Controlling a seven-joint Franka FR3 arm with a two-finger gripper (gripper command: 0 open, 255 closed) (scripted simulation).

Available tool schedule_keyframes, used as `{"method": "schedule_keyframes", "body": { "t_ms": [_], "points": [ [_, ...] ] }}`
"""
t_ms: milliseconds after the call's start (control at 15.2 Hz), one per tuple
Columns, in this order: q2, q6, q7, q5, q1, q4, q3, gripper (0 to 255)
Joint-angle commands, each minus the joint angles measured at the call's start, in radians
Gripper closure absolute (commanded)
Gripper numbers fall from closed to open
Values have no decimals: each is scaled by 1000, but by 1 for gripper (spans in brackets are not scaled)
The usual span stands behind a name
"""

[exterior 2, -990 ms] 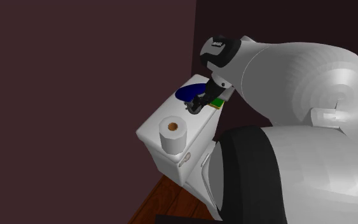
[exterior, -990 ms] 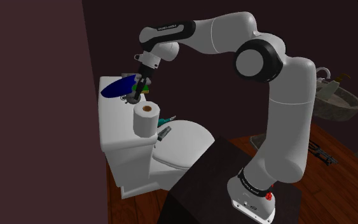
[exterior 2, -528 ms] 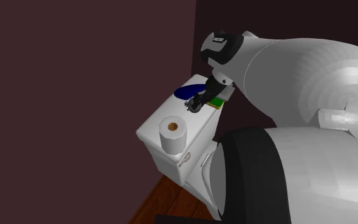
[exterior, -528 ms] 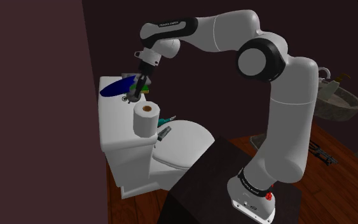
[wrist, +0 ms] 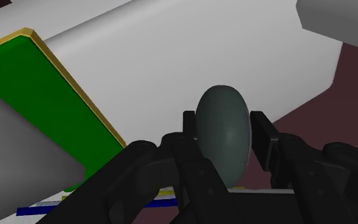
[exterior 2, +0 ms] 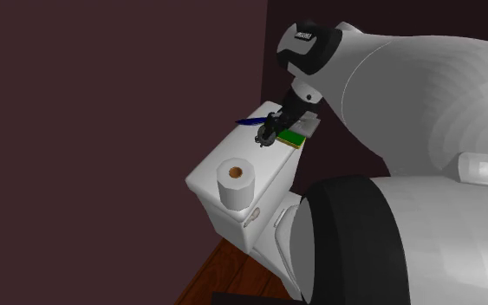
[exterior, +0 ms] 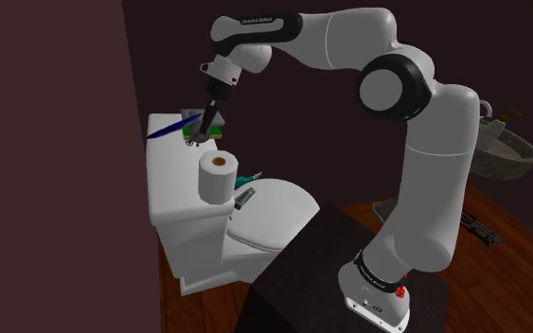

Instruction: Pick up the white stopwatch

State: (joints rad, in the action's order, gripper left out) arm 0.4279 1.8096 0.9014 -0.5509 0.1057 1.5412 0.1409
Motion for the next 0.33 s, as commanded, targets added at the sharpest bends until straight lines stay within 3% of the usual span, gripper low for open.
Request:
{"method": "schedule_keyframes", "body": {
  "t_ms": [0,264],
  "points": [
    [-9,-22,-11,4,-1,-15,1,255],
    [-15,-44,-22,8,-2,-34,2,255]
  ]
}}
